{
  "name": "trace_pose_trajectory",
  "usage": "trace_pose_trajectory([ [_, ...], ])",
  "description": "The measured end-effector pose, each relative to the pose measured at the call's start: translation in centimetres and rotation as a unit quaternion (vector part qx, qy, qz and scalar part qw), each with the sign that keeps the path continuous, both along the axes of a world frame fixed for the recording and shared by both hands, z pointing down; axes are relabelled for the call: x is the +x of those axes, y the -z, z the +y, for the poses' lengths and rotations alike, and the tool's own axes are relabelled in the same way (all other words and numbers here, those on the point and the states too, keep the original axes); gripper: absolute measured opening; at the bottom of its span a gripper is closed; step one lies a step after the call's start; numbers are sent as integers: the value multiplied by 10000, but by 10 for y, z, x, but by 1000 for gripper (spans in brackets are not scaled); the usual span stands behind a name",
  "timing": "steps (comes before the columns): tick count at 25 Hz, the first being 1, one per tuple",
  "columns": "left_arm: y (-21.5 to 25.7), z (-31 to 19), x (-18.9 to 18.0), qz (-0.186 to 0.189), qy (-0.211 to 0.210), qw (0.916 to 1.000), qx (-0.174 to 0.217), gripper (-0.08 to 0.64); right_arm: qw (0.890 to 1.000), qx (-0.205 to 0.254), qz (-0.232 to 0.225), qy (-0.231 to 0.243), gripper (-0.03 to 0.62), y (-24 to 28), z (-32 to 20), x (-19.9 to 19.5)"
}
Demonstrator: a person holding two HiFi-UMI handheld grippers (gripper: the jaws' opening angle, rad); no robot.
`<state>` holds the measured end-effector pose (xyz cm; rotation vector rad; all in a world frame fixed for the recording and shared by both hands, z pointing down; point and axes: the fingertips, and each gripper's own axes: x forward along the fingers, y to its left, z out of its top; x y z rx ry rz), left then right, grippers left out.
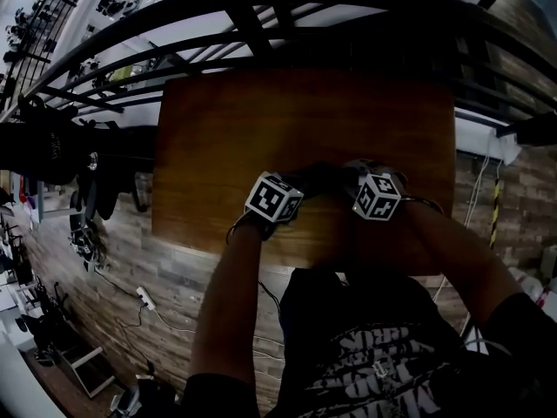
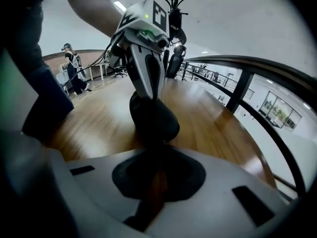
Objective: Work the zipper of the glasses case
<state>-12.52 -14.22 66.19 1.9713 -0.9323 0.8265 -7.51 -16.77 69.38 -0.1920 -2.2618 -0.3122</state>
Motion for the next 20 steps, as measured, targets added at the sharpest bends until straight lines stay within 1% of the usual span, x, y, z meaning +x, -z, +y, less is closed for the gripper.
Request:
trace_pose_trajectory([
  [5,-1,3,-5,176,35,9995,-253,0,9994,-147,107,-296,-2,1,14,-2],
  [8,3,1,0,324,6,9987,-394,0,9977,-254,154,-604,-2,3,23,2],
  [11,6,-3,1,398,-67,9982,-435,0,9950,-377,149,-918,-2,2,37,-3],
  [16,4,1,-1,499,-219,9974,-476,0,9872,-611,160,-1467,-2,-1,79,-35],
  [20,4,2,-4,680,-234,9953,-643,0,9784,-790,82,-1909,-2,-2,104,-70],
])
